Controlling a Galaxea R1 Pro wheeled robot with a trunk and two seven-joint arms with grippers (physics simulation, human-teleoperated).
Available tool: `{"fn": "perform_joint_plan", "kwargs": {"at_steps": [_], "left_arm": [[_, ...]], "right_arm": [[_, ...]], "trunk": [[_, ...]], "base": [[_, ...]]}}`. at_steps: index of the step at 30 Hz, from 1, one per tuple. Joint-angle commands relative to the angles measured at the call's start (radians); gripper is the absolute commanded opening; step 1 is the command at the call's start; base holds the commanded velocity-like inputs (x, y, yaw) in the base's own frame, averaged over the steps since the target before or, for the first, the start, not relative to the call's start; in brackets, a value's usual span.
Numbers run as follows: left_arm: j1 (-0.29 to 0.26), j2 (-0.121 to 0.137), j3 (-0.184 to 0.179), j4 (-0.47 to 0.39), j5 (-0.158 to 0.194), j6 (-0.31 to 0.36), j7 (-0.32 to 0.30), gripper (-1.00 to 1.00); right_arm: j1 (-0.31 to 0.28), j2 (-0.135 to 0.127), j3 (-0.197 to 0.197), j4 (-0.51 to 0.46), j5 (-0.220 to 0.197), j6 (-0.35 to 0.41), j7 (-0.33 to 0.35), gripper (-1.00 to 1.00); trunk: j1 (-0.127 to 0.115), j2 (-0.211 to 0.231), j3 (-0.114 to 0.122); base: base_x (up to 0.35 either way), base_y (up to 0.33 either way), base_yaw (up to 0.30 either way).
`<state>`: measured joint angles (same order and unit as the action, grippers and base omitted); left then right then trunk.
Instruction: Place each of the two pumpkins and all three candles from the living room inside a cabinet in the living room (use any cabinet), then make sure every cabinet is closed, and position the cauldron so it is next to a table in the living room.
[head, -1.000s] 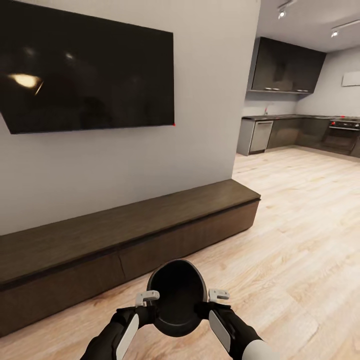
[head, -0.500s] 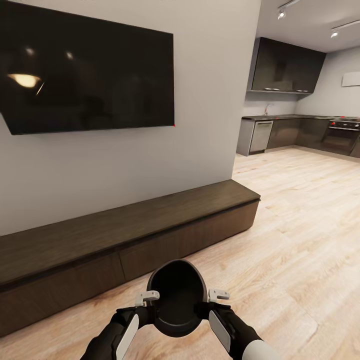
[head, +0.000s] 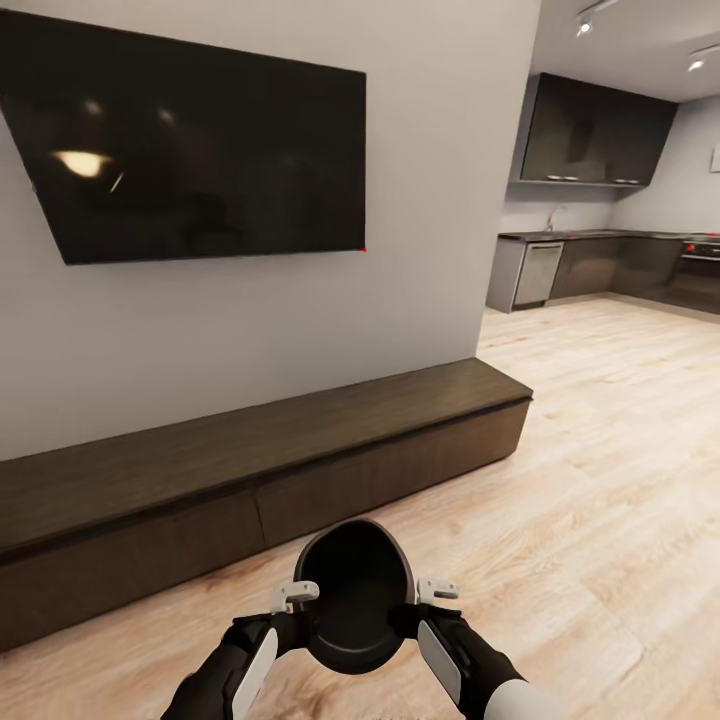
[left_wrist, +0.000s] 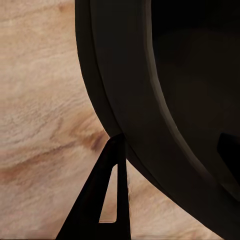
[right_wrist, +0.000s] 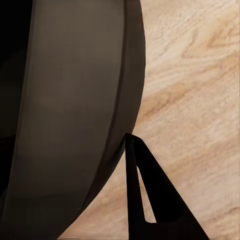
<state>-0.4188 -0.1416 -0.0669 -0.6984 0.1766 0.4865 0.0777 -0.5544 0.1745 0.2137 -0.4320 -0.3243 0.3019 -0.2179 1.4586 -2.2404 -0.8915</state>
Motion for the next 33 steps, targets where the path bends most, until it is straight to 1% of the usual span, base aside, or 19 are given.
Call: {"fn": "perform_joint_plan", "kwargs": {"at_steps": [1, 21, 33], "left_arm": [[-0.001, 0.001, -0.007, -0.001, 0.012, 0.004, 0.008, -1.00], [-0.001, 0.000, -0.007, -0.001, 0.012, 0.004, 0.008, -1.00], [-0.001, 0.001, -0.007, -0.001, 0.012, 0.004, 0.008, -1.00]], "right_arm": [[-0.001, 0.000, 0.010, -0.010, -0.025, 0.002, 0.006, -1.00], [-0.001, 0.000, 0.010, -0.010, -0.025, 0.005, 0.006, -1.00], [-0.001, 0.000, 0.010, -0.010, -0.025, 0.006, 0.006, -1.00]], "trunk": [[0.000, -0.001, -0.001], [0.000, -0.001, -0.001], [0.000, -0.001, -0.001]], "base": [[-0.051, -0.089, 0.269], [-0.005, -0.096, 0.289], [0.000, -0.016, 0.292]]}}
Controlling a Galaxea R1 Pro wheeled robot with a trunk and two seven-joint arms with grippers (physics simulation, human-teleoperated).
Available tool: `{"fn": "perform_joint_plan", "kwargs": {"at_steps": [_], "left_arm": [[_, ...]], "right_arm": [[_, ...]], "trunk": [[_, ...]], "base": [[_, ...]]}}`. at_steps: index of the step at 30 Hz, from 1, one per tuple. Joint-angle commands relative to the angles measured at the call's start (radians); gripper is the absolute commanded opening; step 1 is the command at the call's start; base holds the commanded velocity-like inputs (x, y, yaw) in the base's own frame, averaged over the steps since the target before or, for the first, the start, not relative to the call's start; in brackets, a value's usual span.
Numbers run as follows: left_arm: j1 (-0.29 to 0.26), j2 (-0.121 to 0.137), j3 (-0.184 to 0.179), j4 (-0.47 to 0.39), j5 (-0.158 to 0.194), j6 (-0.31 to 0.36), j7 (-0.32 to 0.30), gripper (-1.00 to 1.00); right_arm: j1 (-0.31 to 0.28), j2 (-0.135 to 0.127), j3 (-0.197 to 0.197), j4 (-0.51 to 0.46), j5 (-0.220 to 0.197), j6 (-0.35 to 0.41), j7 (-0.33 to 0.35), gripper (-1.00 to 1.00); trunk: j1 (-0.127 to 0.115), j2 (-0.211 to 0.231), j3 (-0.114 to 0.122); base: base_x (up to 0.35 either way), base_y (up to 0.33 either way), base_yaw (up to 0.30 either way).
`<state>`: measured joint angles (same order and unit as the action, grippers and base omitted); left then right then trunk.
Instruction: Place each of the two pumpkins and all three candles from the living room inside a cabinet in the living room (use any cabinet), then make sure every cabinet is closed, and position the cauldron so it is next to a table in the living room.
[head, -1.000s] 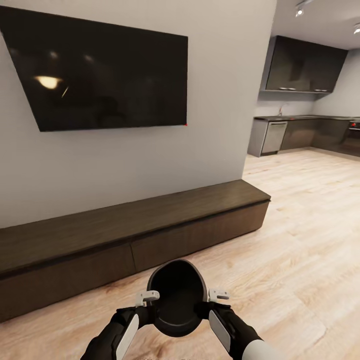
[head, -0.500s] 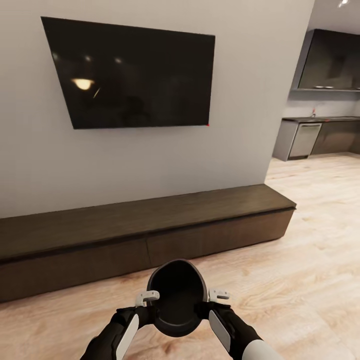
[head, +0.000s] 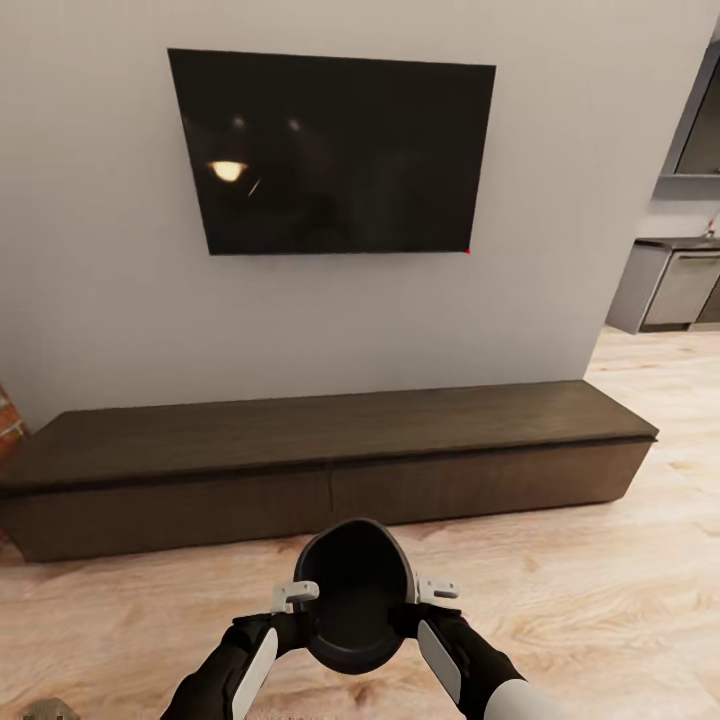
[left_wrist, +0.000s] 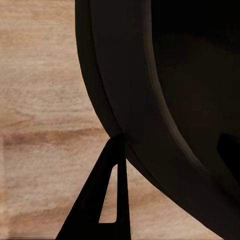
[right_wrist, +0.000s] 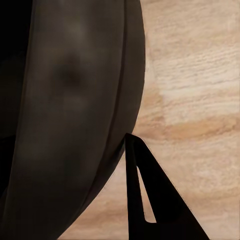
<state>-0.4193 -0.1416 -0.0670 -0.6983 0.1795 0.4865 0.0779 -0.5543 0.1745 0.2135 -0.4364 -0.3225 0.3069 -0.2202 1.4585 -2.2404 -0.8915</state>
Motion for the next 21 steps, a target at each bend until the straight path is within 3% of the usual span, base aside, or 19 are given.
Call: {"fn": "perform_joint_plan", "kwargs": {"at_steps": [1, 11, 21], "left_arm": [[0.000, 0.000, -0.007, -0.001, 0.009, 0.004, 0.008, -1.00], [-0.001, 0.000, -0.007, -0.001, 0.009, 0.004, 0.008, -1.00], [0.000, 0.000, -0.007, -0.001, 0.009, 0.004, 0.008, -1.00]], "right_arm": [[-0.001, 0.000, 0.011, -0.005, -0.027, 0.001, 0.009, -1.00], [-0.001, 0.000, 0.011, -0.006, -0.027, 0.003, 0.009, -1.00], [-0.001, 0.000, 0.011, -0.006, -0.027, 0.003, 0.009, -1.00]], "trunk": [[0.000, -0.001, -0.001], [0.000, -0.001, -0.001], [0.000, -0.001, -0.001]], "base": [[0.000, 0.000, 0.291], [-0.016, 0.000, 0.291], [-0.126, 0.000, 0.291]]}}
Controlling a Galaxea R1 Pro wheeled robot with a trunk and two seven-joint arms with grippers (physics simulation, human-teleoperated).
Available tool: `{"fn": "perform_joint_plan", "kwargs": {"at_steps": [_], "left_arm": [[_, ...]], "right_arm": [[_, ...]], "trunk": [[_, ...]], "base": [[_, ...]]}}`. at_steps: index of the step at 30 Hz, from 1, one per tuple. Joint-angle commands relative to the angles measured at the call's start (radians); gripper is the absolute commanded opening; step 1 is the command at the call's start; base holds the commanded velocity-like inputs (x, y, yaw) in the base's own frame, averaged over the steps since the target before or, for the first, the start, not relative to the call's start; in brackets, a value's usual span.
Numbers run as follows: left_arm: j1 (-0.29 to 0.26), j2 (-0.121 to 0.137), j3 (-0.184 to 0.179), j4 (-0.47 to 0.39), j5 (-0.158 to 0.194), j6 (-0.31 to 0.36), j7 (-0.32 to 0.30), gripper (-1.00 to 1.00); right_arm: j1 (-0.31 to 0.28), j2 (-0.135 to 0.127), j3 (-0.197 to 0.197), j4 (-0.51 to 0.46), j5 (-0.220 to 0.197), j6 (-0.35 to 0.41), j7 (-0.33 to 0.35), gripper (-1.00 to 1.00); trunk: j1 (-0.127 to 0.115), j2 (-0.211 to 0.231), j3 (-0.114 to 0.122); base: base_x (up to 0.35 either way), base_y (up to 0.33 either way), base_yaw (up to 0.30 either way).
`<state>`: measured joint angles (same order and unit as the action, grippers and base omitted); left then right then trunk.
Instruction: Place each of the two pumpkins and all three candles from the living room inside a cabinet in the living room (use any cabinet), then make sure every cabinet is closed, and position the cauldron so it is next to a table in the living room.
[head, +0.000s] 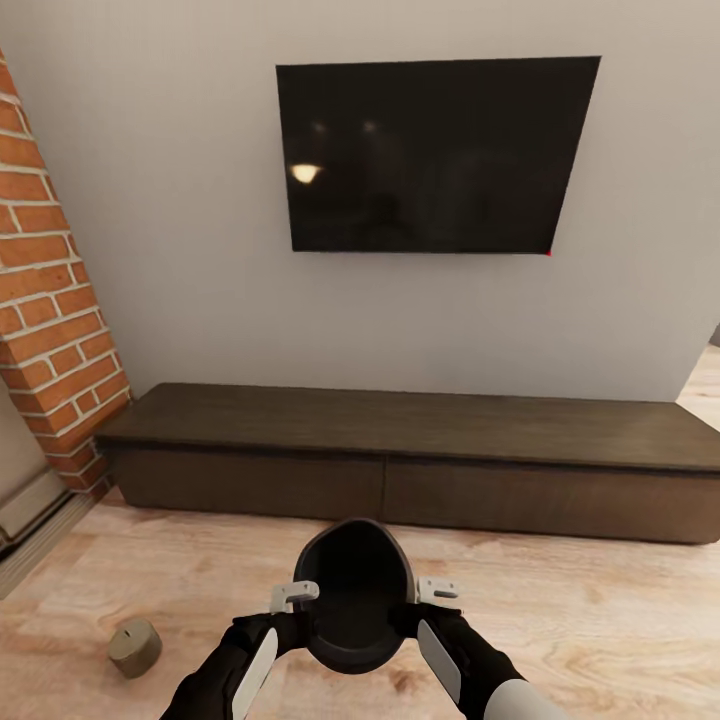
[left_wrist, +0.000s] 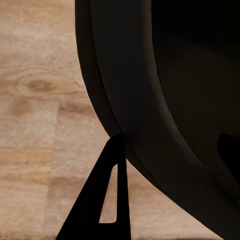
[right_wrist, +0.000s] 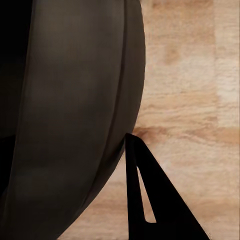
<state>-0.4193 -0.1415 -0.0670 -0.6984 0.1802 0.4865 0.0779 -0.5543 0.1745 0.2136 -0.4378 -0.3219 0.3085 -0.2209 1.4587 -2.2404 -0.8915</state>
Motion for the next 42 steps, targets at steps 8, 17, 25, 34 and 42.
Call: {"fn": "perform_joint_plan", "kwargs": {"at_steps": [8, 17, 25, 34, 42], "left_arm": [[0.000, 0.000, -0.007, -0.001, 0.008, 0.004, 0.008, -1.00], [0.000, 0.000, -0.007, -0.002, 0.008, 0.004, 0.008, -1.00], [0.000, 0.000, -0.007, -0.001, 0.008, 0.004, 0.008, -1.00], [-0.001, 0.000, -0.007, -0.001, 0.008, 0.004, 0.008, -1.00], [0.000, 0.000, -0.007, -0.001, 0.008, 0.004, 0.008, -1.00]], "right_arm": [[-0.001, 0.000, 0.010, -0.005, -0.028, 0.002, 0.009, -1.00], [-0.001, 0.000, 0.010, -0.006, -0.028, 0.002, 0.009, -1.00], [-0.001, 0.000, 0.010, -0.006, -0.028, 0.003, 0.009, -1.00], [-0.001, 0.000, 0.010, -0.009, -0.028, 0.003, 0.009, -1.00], [-0.001, 0.000, 0.011, -0.020, -0.028, 0.003, 0.009, -1.00]], "trunk": [[-0.001, -0.001, -0.001], [-0.001, -0.001, -0.001], [-0.001, -0.001, -0.001], [-0.001, -0.001, -0.001], [-0.001, -0.001, -0.001]], "base": [[-0.130, 0.000, 0.292], [-0.016, 0.000, 0.292], [-0.001, 0.000, 0.291], [-0.075, 0.000, 0.292], [-0.178, 0.000, 0.291]]}}
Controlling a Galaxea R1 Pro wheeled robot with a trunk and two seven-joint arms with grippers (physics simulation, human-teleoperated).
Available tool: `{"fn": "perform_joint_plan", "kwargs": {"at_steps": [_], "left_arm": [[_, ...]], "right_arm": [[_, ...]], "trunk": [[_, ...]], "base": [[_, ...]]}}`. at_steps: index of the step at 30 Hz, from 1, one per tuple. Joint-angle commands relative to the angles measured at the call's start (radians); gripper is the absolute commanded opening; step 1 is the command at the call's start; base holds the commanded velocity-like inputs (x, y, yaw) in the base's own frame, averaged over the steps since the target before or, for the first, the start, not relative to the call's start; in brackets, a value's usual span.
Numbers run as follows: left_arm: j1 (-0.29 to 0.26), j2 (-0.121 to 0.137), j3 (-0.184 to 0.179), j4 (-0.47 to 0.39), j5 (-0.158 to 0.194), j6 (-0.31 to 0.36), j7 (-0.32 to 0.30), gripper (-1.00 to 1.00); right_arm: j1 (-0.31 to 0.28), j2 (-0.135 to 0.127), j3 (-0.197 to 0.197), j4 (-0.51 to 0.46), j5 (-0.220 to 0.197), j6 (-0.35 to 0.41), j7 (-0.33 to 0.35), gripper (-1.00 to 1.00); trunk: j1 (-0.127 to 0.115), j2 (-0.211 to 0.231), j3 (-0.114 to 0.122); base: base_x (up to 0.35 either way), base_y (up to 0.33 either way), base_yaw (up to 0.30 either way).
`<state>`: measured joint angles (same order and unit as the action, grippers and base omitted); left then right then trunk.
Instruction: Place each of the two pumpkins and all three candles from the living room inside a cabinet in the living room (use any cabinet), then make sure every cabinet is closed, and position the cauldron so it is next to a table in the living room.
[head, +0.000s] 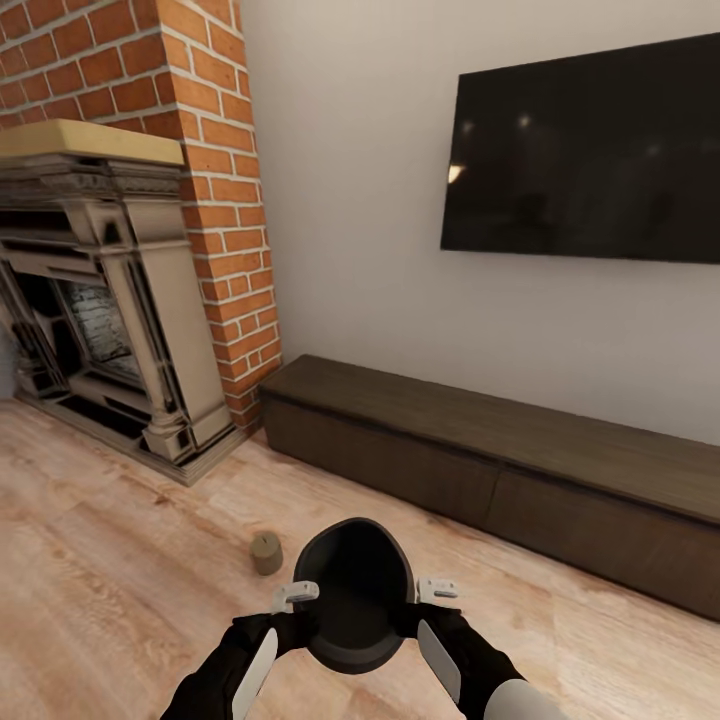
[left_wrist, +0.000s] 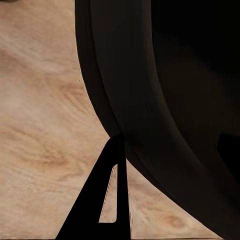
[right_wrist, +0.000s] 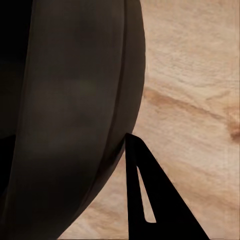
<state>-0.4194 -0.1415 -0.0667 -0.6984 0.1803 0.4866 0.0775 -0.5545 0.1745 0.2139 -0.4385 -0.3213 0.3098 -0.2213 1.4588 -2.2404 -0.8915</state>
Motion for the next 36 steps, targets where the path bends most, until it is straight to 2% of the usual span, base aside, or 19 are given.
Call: {"fn": "perform_joint_plan", "kwargs": {"at_steps": [1, 29, 36], "left_arm": [[0.000, 0.000, -0.007, -0.001, 0.008, 0.004, 0.008, -1.00], [-0.001, 0.000, -0.007, -0.003, 0.008, 0.006, 0.008, -1.00], [0.000, 0.000, -0.007, -0.003, 0.008, 0.005, 0.008, -1.00]], "right_arm": [[-0.001, 0.000, 0.010, -0.020, -0.028, 0.002, 0.010, -1.00], [-0.001, 0.000, 0.011, -0.021, -0.028, 0.002, 0.010, -1.00], [-0.001, 0.000, 0.011, -0.024, -0.028, 0.002, 0.010, -1.00]], "trunk": [[-0.001, -0.001, -0.001], [-0.001, -0.001, -0.001], [-0.001, -0.001, -0.001]], "base": [[-0.202, 0.000, 0.292], [-0.214, 0.000, 0.292], [-0.096, 0.000, 0.292]]}}
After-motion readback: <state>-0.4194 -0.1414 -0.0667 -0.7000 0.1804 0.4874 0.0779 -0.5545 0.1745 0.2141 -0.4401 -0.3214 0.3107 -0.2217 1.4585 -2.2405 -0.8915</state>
